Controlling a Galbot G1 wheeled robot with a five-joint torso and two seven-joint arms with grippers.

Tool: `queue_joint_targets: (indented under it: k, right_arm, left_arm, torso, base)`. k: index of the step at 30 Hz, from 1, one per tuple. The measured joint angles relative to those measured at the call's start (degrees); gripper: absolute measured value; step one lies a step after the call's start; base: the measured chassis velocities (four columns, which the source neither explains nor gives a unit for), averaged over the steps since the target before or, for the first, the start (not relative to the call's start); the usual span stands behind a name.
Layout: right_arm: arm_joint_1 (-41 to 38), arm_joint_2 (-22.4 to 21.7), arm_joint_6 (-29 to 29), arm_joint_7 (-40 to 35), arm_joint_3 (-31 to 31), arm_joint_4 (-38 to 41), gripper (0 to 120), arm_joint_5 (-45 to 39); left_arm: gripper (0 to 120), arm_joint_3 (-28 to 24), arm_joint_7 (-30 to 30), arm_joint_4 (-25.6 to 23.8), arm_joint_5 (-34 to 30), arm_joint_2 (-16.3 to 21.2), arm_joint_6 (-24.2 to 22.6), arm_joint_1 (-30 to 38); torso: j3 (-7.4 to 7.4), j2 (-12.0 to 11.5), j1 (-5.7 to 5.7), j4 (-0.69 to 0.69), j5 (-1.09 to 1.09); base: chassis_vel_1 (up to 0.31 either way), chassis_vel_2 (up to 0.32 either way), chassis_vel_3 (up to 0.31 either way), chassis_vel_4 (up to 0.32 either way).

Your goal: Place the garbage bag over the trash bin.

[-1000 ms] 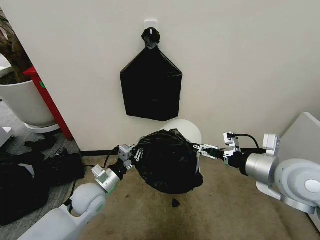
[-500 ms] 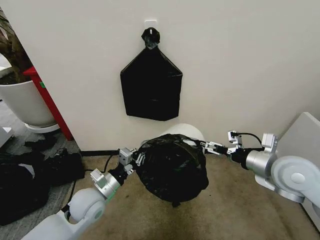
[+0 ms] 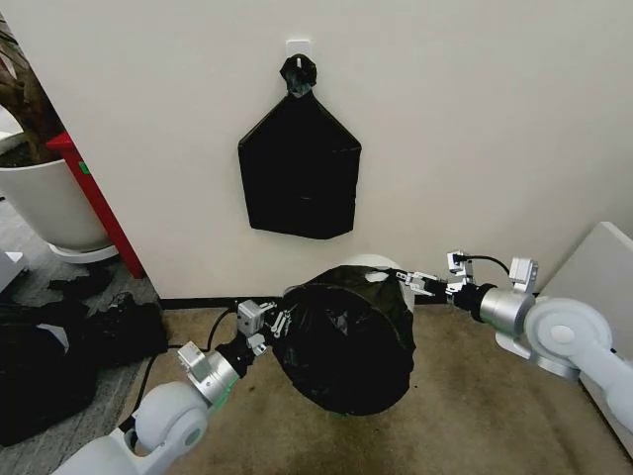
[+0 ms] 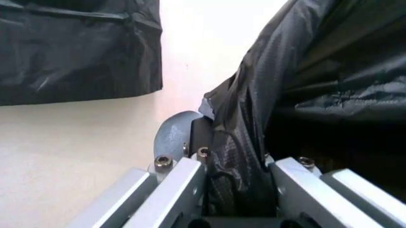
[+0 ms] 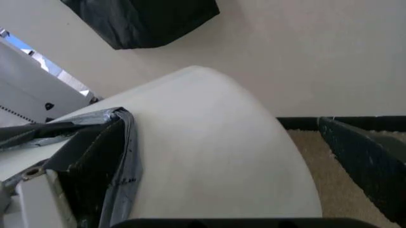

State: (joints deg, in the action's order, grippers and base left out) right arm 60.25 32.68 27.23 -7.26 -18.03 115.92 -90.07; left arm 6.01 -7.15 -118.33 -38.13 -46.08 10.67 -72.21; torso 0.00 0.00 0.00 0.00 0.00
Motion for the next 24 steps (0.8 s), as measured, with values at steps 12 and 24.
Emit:
queue_joint_targets:
  k: [12,24]
  right_arm:
    - [-0.68,0.49,-1.32,6.4,0.57,-4.29,100,3.75]
    - [2.16,0.16,-5.51,11.95,-1.33,-4.23,100,6.23]
  left_arm:
    - [0,-0.37,-0.32,-0.67,-1.03,0.05,-0.66,-0.59]
    - [0,-0.22,0.79,3.02,-10.04,-1.18,-4.48,-0.79]
  torso:
    - [0.0,0.0,0.0,0.0,0.0]
    - [0.0,0.0,0.0,0.0,0.01]
  base:
    - [0.0,0.0,0.0,0.0]
    - [0.0,0.0,0.0,0.0]
